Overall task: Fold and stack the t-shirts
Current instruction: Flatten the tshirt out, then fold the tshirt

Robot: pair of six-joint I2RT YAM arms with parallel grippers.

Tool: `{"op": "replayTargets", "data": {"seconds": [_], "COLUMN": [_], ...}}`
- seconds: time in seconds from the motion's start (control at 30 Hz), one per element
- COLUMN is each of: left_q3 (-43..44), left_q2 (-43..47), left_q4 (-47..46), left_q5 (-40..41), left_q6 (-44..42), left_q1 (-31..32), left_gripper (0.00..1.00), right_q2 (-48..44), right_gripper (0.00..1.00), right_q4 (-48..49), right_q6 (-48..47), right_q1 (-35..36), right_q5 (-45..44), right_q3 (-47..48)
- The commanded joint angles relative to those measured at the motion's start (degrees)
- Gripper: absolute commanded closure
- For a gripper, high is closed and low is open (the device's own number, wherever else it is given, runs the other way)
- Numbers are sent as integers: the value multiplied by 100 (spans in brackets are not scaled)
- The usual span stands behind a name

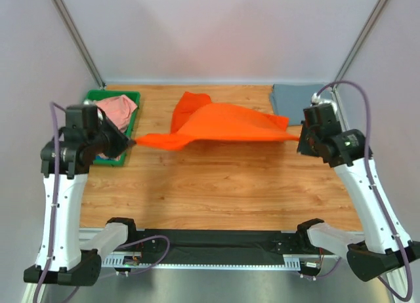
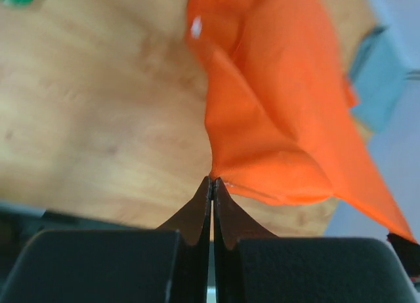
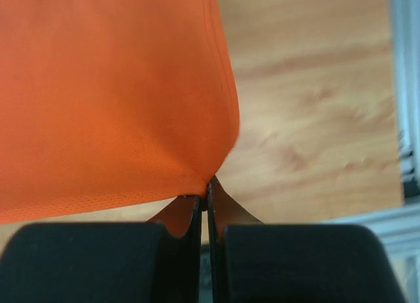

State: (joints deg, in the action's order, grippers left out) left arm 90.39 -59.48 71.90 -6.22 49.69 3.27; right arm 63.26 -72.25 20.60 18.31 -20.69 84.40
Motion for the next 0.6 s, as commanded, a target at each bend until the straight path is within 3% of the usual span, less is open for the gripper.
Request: {"op": "replayTargets", "data": {"seconds": [0.0,0.07,0.2,0.37,0.57], "left_q3": [-1450,-2409,-3167,-3220,-3063], "left_q2": [726,1042,948,719,412], "left_q4": [430,387,176,245,27], "left_q5": [541,857,1307,1790,1677], "left_q6": [-118,-21,-117,-205,-258], "left_q1": [104,130,183,183,183], "left_gripper": [100,100,100,100,100], "right_q2": [-771,-860,-755,-614,-623], "right_gripper": [100,100,100,100,100], "right_q4": [-1573,-1582,-1433,-1292,-993], "right_q6": [1392,1692,1623,1692,1623], "right_q1": [173,331,683,710,718], "right_q5": [775,1065,1259,1550,1692], "right_q3": [-853,-1223,-1899,-2480,-3043]}}
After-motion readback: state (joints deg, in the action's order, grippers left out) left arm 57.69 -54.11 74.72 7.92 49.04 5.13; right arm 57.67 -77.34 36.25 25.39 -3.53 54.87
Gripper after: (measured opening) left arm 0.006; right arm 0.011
